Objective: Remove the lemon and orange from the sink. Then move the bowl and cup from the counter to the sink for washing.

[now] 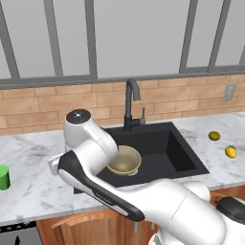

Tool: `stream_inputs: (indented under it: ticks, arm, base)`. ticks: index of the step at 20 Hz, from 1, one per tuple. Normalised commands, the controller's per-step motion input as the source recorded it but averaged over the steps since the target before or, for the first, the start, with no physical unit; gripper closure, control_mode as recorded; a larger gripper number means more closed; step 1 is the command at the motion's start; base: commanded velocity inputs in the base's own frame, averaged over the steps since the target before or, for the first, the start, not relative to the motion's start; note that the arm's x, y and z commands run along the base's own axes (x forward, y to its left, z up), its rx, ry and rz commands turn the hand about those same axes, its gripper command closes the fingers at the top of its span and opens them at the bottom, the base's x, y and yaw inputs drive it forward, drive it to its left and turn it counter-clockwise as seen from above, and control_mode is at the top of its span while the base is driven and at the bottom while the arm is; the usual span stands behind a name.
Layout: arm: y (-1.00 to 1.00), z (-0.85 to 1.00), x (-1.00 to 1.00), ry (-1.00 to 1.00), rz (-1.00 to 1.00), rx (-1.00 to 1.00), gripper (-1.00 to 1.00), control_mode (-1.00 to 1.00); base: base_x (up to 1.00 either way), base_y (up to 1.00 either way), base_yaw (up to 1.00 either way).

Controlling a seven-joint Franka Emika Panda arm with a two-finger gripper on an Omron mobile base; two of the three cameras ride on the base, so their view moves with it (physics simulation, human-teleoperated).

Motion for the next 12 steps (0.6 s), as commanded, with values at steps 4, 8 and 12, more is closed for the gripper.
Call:
stream_inputs:
  ticks: [4,8,12]
  arm:
    - [0.33,0.0,0.0,-0.09,-0.01,0.09,-1.0,-1.0]
    - [0.32,0.0,0.06,-0.03,-0.02,0.08,-1.0,-1.0]
    - [0.22,0.0,0.15,0.0,0.0,0.1,-1.0,-1.0]
  base:
    - [0.0,0.0,0.0]
    - [0.0,0.0,0.0]
    - [0.0,0.0,0.0]
